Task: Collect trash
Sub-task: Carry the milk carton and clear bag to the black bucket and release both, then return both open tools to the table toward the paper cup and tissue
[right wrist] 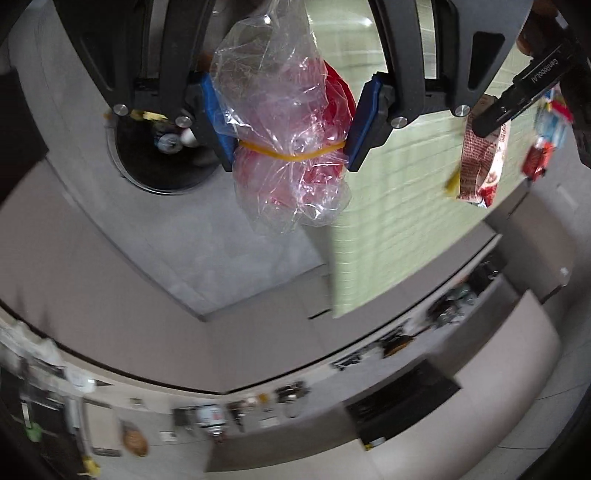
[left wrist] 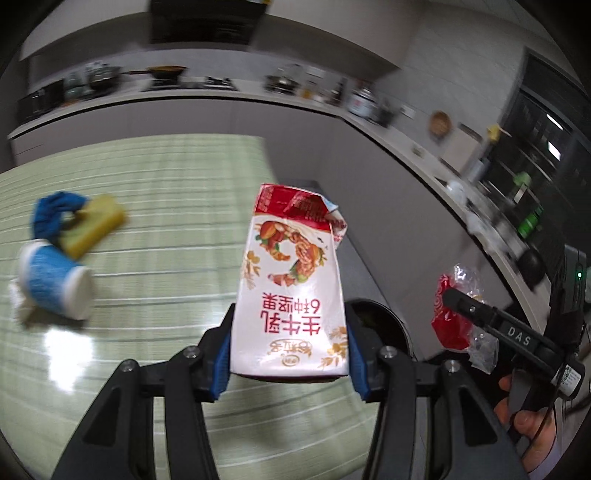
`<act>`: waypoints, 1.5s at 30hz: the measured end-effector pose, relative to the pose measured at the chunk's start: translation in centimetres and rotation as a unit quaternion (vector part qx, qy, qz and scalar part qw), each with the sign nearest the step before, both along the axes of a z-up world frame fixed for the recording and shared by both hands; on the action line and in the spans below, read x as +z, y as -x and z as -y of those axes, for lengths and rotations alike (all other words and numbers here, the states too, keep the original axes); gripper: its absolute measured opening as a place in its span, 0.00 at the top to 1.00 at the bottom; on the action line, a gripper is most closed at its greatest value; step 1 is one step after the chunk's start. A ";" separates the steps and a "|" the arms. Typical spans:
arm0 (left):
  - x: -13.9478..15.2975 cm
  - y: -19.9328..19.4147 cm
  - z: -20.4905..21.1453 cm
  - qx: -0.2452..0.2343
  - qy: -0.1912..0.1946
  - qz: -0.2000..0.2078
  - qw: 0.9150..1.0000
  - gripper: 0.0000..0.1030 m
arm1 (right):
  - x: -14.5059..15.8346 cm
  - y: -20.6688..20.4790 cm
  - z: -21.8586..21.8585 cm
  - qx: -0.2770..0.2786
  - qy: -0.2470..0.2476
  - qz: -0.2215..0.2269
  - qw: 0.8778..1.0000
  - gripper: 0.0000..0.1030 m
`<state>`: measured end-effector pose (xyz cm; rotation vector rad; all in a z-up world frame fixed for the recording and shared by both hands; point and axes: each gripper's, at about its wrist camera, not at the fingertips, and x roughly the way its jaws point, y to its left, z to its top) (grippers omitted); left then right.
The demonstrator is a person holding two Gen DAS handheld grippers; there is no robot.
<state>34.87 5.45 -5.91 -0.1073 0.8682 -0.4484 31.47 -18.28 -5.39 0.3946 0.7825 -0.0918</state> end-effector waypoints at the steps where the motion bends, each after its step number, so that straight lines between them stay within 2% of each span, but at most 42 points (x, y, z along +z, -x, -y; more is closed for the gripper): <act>1: -0.1 0.1 0.9 -0.008 0.000 -0.004 1.000 0.49 | -0.3 0.5 0.8 -0.010 0.002 -0.006 1.000 0.41; 7: -0.5 1.2 7.2 -0.042 -0.014 -0.020 0.999 0.49 | -2.2 2.4 6.0 -0.049 -0.012 -0.028 0.998 0.41; 11: -1.7 1.6 11.3 -0.036 -0.021 -0.030 0.999 0.49 | -3.5 2.1 9.6 -0.045 -0.023 -0.037 0.998 0.41; 15: -4.0 1.9 15.4 -0.021 -0.024 -0.057 0.998 0.49 | -5.3 1.0 13.3 -0.020 -0.021 -0.059 0.998 0.41; 21: -9.1 1.7 19.6 0.003 -0.060 -0.095 0.994 0.49 | -9.1 -1.3 17.7 0.018 -0.031 -0.092 0.995 0.41; 27: -13.3 1.1 21.0 0.031 -0.085 -0.135 0.987 0.49 | -14.1 -4.1 18.9 0.058 -0.048 -0.128 0.989 0.41; 33: -14.7 0.7 21.7 0.044 -0.101 -0.151 0.982 0.48 | -16.9 -5.8 19.8 0.081 -0.054 -0.146 0.984 0.39; 35: -14.9 0.5 22.0 0.048 -0.105 -0.154 0.981 0.45 | -17.6 -6.2 20.1 0.084 -0.058 -0.153 0.983 0.39; 37: -15.2 0.2 22.1 0.054 -0.106 -0.165 0.979 0.36 | -18.3 -6.8 20.3 0.082 -0.064 -0.163 0.981 0.35; 38: -15.2 0.0 22.1 0.060 -0.109 -0.167 0.978 0.30 | -18.6 -6.9 20.4 0.079 -0.063 -0.163 0.982 0.34; 41: -14.4 -0.1 22.0 0.071 -0.108 -0.163 0.978 0.30 | -18.5 -7.6 21.1 0.064 -0.062 -0.161 0.983 0.34; 45: -11.1 0.8 20.8 0.080 -0.088 -0.133 0.984 0.30 | -16.2 -7.3 21.7 0.058 -0.053 -0.129 0.989 0.34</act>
